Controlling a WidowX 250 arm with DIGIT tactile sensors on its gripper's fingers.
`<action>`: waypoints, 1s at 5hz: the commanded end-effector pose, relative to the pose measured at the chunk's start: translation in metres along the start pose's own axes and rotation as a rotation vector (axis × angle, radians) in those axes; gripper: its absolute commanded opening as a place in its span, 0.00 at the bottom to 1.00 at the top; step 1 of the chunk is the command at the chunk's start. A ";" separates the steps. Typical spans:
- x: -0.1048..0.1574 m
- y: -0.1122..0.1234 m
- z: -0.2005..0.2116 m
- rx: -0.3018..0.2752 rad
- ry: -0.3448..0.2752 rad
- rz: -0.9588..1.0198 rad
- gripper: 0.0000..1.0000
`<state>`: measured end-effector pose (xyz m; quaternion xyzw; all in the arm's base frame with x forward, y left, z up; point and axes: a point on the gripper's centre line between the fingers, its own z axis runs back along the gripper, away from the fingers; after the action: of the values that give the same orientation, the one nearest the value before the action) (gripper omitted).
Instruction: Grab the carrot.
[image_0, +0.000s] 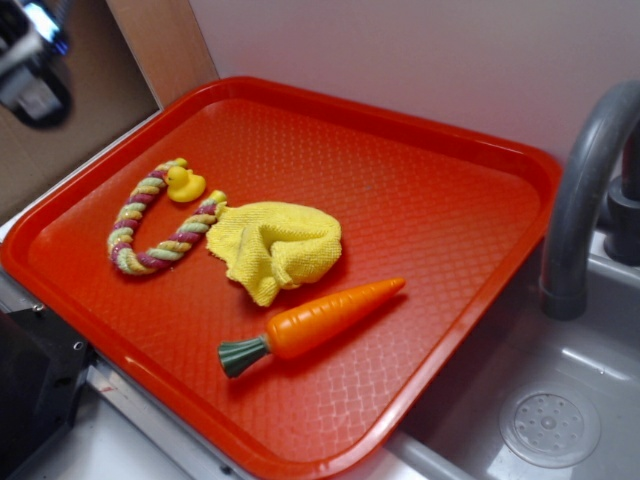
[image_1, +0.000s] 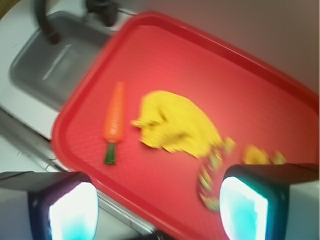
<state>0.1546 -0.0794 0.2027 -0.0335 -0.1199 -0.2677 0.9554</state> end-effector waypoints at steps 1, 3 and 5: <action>0.024 -0.063 -0.054 0.044 0.043 -0.115 1.00; 0.029 -0.065 -0.114 0.089 0.157 -0.064 1.00; 0.030 -0.053 -0.161 0.062 0.248 -0.061 1.00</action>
<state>0.1841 -0.1587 0.0489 0.0392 0.0048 -0.2993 0.9534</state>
